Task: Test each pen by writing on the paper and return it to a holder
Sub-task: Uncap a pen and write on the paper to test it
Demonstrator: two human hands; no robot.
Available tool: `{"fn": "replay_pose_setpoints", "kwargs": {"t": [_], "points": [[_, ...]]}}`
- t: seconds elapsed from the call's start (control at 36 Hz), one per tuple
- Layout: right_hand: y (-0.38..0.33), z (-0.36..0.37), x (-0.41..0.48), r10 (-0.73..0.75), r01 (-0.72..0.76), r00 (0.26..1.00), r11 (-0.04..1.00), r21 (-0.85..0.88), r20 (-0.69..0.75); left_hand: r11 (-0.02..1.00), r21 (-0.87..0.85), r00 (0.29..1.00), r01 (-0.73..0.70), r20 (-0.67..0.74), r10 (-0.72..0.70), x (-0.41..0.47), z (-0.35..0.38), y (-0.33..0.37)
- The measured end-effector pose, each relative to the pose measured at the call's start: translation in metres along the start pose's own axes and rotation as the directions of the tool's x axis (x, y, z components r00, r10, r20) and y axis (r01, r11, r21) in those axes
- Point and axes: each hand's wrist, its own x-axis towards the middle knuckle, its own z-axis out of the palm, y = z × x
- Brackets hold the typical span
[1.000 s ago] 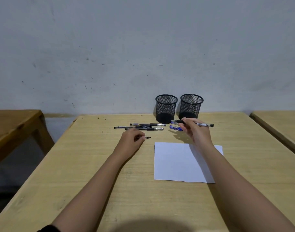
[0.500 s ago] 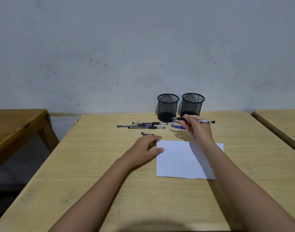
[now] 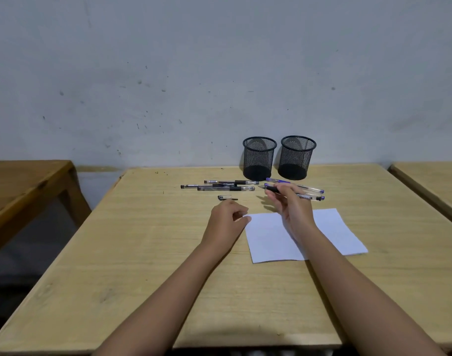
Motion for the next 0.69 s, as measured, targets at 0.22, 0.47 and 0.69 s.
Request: {"fn": "replay_pose_setpoints", "kwargs": {"t": [0.22,0.47,0.69], "points": [[0.005,0.000,0.008,-0.114,0.097,0.993,0.936,-0.339,-0.031,0.961,0.258,0.972,-0.103,0.231,0.042,-0.026,-0.014,0.001],[0.015,0.017,0.006,-0.161,0.195,0.981,0.840,-0.506,0.111,0.881,0.445,0.917,-0.159,0.397,-0.035,-0.037,-0.012,-0.005],[0.030,0.017,0.010,-0.140,0.201,0.979,0.793,-0.575,0.150,0.866,0.484,0.920,-0.126,0.383,-0.080,-0.042,-0.010,-0.006]]}}
